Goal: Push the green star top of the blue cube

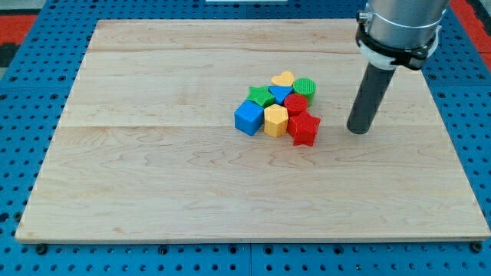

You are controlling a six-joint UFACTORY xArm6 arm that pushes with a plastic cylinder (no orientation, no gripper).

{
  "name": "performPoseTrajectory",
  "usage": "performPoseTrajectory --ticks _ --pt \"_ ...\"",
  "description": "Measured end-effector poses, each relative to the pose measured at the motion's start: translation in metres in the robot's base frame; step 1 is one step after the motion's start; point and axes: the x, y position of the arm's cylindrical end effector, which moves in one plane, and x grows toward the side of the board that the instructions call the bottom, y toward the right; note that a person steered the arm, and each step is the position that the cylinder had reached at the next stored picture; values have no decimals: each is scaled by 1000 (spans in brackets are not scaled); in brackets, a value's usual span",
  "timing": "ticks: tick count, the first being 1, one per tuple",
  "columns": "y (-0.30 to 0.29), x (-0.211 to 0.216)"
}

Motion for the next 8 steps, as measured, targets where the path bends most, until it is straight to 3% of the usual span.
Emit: performPoseTrajectory --ticks 4,6,8 --pt "-52 -17" --pt "-117 -37" --pt "-125 -34"
